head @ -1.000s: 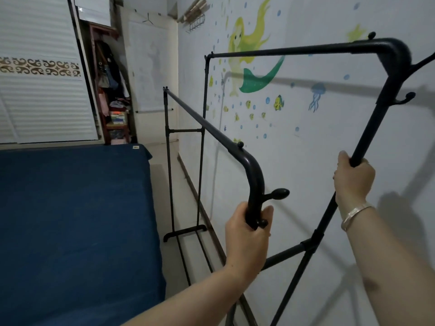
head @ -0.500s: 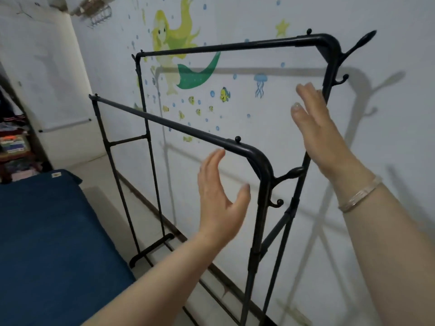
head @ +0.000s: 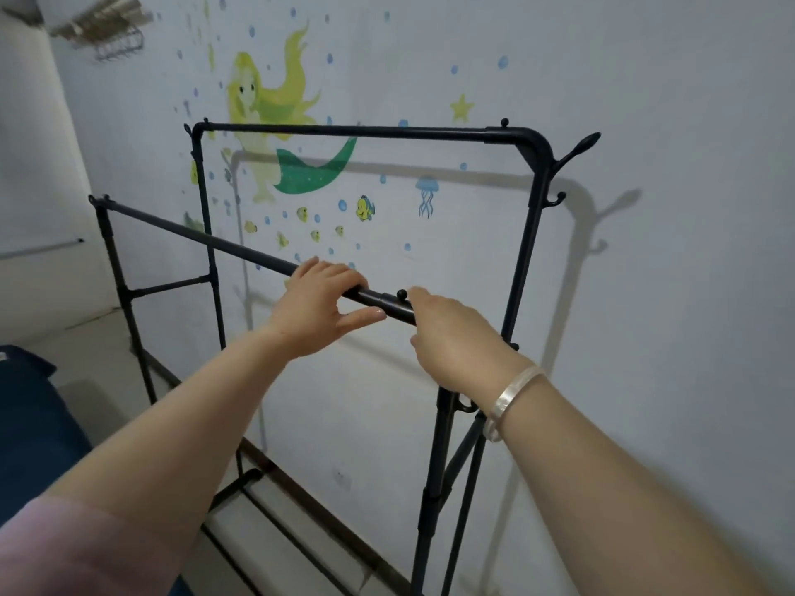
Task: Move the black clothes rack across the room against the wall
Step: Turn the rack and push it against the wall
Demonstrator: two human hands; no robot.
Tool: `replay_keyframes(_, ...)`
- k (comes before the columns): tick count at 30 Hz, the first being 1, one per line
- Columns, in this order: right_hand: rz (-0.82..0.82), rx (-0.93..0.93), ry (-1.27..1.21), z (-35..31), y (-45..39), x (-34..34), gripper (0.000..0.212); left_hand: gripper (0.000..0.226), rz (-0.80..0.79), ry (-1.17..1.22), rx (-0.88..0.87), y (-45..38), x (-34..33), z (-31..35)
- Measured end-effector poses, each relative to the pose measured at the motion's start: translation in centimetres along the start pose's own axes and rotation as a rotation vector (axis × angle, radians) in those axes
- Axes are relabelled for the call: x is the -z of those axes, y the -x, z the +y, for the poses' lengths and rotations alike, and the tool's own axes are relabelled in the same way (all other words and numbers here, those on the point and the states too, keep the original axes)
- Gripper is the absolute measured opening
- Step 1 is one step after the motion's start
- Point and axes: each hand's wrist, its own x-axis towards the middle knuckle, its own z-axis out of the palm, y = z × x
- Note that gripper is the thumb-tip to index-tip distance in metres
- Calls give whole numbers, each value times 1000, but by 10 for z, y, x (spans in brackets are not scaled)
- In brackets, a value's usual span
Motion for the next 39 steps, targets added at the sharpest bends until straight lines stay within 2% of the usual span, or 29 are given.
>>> replay_keyframes(2, 57, -17, 18, 13, -2, -2, 29, 57, 67, 16, 6, -5, -9, 7)
replay_keyframes(9, 150, -29, 14, 78, 9, 25, 16, 45, 298, 138, 15, -34, -52, 66)
replay_keyframes(14, 162, -51, -30, 110, 31, 32, 22, 53, 375, 135, -24, -40, -74, 98)
replay_keyframes(19, 142, -47, -21, 107, 37, 28, 30, 52, 354, 113, -36, -35, -72, 95)
replay_keyframes(23, 88, -103, -60, 90, 32, 21, 64, 51, 323, 82, -101, -26, -66, 79)
replay_keyframes(25, 137, -94, 13, 79, 27, 18, 80, 56, 273, 87, -150, -23, -63, 73)
replay_keyframes(27, 202, -57, 144, 59, 18, 14, 87, 61, 211, 110, -214, -21, -59, 63)
replay_keyframes(31, 275, -50, 282, 8, -13, 2, 91, 63, 154, 160, -262, -16, -43, 19)
replay_keyframes(34, 268, -106, 311, -40, -46, -14, 86, 61, 170, 163, -253, -12, -26, -31)
replay_keyframes(39, 246, -105, 280, -117, -108, -43, 74, 62, 172, 106, -154, -7, 1, -122)
